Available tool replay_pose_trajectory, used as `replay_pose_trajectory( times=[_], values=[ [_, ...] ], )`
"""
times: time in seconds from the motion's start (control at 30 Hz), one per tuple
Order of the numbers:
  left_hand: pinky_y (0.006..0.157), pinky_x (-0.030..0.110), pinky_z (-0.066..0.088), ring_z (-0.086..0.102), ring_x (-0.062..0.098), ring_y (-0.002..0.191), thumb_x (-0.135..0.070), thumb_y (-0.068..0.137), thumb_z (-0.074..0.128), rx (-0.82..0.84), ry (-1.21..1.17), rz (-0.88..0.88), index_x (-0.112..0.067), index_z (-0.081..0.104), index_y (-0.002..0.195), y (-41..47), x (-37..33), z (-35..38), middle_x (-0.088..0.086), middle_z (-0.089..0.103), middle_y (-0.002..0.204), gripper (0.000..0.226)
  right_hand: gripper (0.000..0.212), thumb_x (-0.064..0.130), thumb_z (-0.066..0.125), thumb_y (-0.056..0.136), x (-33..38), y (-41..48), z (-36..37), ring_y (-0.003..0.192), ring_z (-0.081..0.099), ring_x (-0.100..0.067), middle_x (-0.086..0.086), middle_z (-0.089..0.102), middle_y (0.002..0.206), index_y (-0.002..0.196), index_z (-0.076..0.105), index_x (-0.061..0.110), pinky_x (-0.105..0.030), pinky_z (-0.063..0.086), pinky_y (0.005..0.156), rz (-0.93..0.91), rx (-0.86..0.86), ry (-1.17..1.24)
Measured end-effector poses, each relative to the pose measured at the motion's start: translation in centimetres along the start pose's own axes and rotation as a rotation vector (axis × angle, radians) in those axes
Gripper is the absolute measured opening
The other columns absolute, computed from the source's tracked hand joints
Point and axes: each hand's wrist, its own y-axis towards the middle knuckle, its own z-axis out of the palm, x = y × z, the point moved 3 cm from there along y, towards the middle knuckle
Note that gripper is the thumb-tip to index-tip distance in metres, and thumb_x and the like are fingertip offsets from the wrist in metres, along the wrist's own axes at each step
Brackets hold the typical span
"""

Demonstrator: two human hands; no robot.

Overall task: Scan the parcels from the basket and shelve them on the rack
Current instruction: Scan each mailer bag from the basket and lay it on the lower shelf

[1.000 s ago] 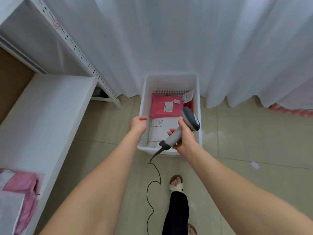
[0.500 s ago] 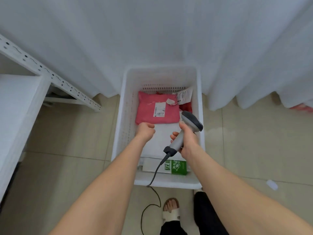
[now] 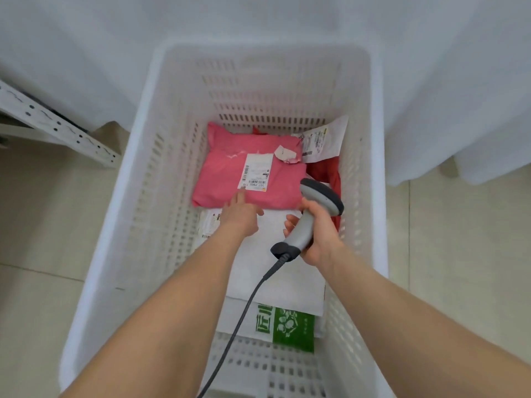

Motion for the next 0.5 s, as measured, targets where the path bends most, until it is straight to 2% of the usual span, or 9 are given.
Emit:
replay_pose_trajectory(
  times=[0.07, 0.17, 0.27, 0.4, 0.5],
  values=[
    [0.117, 0.047, 0.013, 0.009, 0.030, 0.145, -0.018, 0.086, 0.060, -0.018, 0.056, -0.003, -0.032, 0.049, 0.135, 1.5, 0.6, 0.6, 0.011, 0.005, 0.158, 0.052, 0.021, 0.031, 0.067, 0.087, -0.3, 1.6, -0.1, 0.056, 0.060, -0.016, -0.005, 0.063, 0.069, 0.085, 0.060, 0.012, -0.028, 0.054, 0.058, 0.007, 0.022, 0.020],
    [0.111, 0.043, 0.025, 0.028, 0.026, 0.137, -0.016, 0.083, 0.060, -0.109, 0.107, 0.014, -0.017, 0.047, 0.136, 2.6, 1.4, 1.0, 0.006, 0.030, 0.149, 0.054, 0.018, 0.030, 0.066, 0.088, -1.0, 3.0, 0.0, 0.060, 0.060, -0.016, -0.006, 0.063, 0.074, 0.085, 0.059, 0.013, -0.028, 0.053, 0.058, 0.007, 0.042, 0.034],
    [0.103, 0.038, 0.035, 0.041, 0.025, 0.126, -0.020, 0.083, 0.062, -0.128, 0.052, 0.063, -0.015, 0.051, 0.133, 2.7, 1.5, 0.6, 0.005, 0.043, 0.138, 0.052, 0.019, 0.030, 0.068, 0.088, -1.5, 3.3, 0.4, 0.064, 0.061, -0.017, -0.007, 0.064, 0.079, 0.086, 0.060, 0.012, -0.029, 0.053, 0.059, -0.014, 0.050, 0.039],
    [0.092, 0.035, 0.045, 0.050, 0.025, 0.115, -0.017, 0.085, 0.062, -0.010, -0.059, 0.188, -0.017, 0.055, 0.132, 1.2, -0.1, 0.2, 0.005, 0.050, 0.130, 0.048, 0.022, 0.030, 0.070, 0.087, -1.2, 2.7, 0.2, 0.074, 0.061, -0.018, -0.007, 0.063, 0.087, 0.099, 0.065, 0.012, -0.031, 0.053, 0.064, -0.070, 0.022, 0.027],
    [0.084, 0.032, 0.046, 0.056, 0.026, 0.105, -0.007, 0.084, 0.059, 0.181, -0.190, 0.305, -0.013, 0.061, 0.124, -1.9, -1.9, 1.3, 0.008, 0.057, 0.120, 0.041, 0.034, 0.027, 0.070, 0.086, -0.9, 1.2, -0.6, 0.088, 0.066, -0.025, -0.009, 0.068, 0.104, 0.115, 0.065, 0.010, -0.039, 0.056, 0.076, -0.116, -0.062, -0.029]
  ],
)
